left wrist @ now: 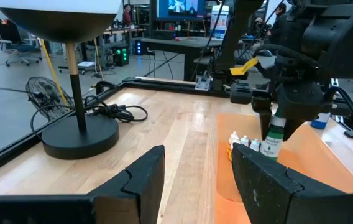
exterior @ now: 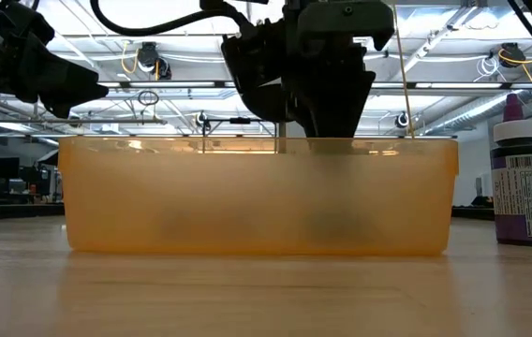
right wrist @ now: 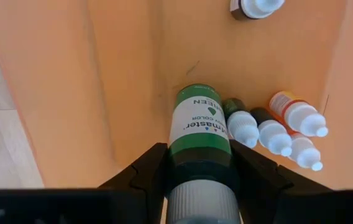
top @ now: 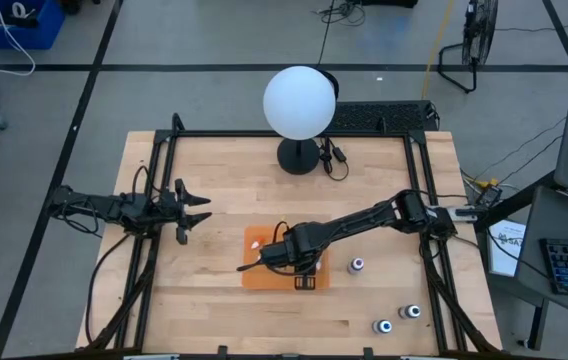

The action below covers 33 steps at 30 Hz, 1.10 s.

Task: Pick & Place food coloring
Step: Put the large green food coloring bottle into the orange container, then put the large purple food coloring bottle into the orange container

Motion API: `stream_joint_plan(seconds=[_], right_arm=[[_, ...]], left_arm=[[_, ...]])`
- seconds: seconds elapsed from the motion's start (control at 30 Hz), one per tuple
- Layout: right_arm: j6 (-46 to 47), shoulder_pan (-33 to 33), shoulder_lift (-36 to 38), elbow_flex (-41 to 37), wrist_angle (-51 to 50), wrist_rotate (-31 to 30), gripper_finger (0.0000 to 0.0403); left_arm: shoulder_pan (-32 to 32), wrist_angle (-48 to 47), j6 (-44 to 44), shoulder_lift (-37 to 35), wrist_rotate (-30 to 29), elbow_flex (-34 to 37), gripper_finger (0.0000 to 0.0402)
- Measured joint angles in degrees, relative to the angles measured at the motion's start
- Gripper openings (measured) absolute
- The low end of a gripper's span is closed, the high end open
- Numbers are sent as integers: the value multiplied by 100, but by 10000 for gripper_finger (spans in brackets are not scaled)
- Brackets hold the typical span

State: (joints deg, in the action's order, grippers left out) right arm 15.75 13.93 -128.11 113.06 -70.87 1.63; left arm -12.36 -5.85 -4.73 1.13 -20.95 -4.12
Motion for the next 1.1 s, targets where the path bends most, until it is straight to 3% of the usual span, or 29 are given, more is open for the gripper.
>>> stream_joint_plan(seconds=[0.23, 0.47, 0.7, 0.9, 1.1], right_arm=[[0, 0, -28, -21, 278, 13, 197], [283, 2, 132, -31, 107, 128, 206], [1228, 3, 896, -24, -724, 312, 196], [2646, 239, 1595, -45, -1951, 202, 196], [3361, 678, 2586, -1094, -1624, -234, 196]], left_arm=[[1, 0, 0, 0, -1, 0, 186], [0, 0, 0, 0, 0, 0, 186], [2, -2, 0, -2, 0, 0, 186], [0, 0, 0, 0, 0, 0, 187], [1, 0, 0, 0, 0, 0, 187]])
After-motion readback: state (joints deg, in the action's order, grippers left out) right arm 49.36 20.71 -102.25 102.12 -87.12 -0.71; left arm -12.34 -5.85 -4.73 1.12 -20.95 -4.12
